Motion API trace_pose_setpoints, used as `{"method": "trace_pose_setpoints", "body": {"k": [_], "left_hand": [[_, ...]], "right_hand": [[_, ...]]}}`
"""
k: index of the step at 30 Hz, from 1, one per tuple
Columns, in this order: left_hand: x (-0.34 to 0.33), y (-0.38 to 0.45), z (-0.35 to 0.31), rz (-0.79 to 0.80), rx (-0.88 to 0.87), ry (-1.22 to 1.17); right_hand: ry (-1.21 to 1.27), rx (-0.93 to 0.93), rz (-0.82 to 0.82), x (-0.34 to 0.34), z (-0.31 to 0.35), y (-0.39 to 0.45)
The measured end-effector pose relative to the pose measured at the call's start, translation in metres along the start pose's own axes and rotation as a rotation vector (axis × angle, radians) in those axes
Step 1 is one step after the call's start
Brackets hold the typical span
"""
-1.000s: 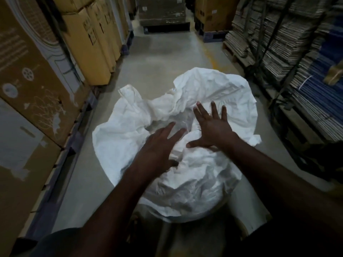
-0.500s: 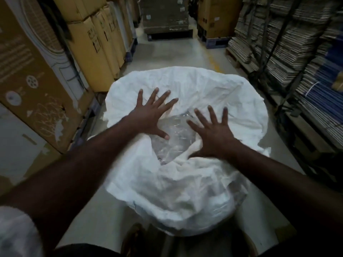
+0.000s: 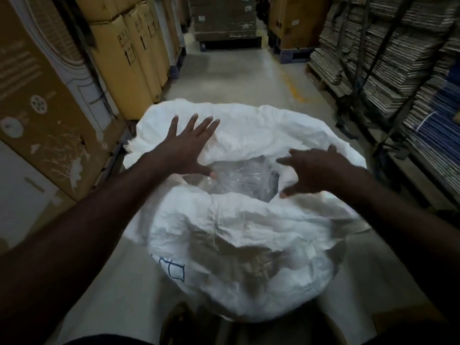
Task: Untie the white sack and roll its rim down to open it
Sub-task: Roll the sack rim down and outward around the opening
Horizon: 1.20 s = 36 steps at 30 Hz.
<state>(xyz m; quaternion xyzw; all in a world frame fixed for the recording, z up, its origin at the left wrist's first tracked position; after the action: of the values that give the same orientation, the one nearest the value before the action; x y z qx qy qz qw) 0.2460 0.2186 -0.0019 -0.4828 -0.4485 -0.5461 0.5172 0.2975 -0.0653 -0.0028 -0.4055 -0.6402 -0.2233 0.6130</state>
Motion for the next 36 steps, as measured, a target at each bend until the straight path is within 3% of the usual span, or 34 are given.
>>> {"method": "trace_pose_setpoints", "body": {"k": [3,5,7,11,13,17,21,23,25,28,31,36], "left_hand": [[0.018,-0.030,-0.040,-0.109,0.035,-0.004],[0.008,-0.052,-0.070,-0.132,0.052,-0.014],[-0.012,-0.075,-0.090,-0.124,0.058,-0.063],[-0.062,-0.112,-0.089,0.085,0.096,-0.127],[-0.082,-0.129,-0.084,0.187,0.089,-0.121],[-0.100,-0.145,-0.075,0.286,0.069,-0.156],[-0.075,-0.133,-0.085,0.244,0.059,-0.149],[-0.046,-0.131,-0.094,0.189,0.028,-0.125],[-0.017,-0.139,-0.103,0.110,0.006,-0.178],[0.012,-0.170,-0.117,-0.037,-0.014,-0.371],[0.016,-0.200,-0.134,-0.129,-0.113,-0.387],[-0.001,-0.215,-0.156,-0.142,-0.180,-0.316]], "right_hand": [[0.119,0.136,-0.405,0.057,0.036,0.004],[0.096,0.212,-0.519,0.066,0.067,0.020],[-0.035,0.216,-0.452,0.049,0.092,0.044],[-0.189,0.167,-0.359,0.009,0.078,0.089],[-0.158,0.115,-0.338,-0.001,0.050,0.103],[-0.041,-0.110,-0.143,-0.018,-0.032,0.130],[0.025,-0.149,-0.016,-0.014,-0.029,0.119],[0.027,-0.115,-0.059,0.005,-0.008,0.093],[0.123,-0.034,-0.211,0.033,0.015,0.045],[0.385,0.247,-0.435,0.058,0.058,-0.053],[0.418,0.456,-0.428,0.021,0.098,-0.137],[0.275,0.496,-0.364,-0.055,0.117,-0.172]]}}
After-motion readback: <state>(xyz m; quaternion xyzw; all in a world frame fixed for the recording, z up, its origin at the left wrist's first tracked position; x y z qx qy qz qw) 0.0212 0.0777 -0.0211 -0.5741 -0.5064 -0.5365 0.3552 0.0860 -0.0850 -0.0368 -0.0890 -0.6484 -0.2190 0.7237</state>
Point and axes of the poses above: each hand's wrist, its own y-axis towards the middle knuckle, its own x-axis out of the back of the hand, z = x × y, the point moved 7 cm from there along y, towards the middle knuckle
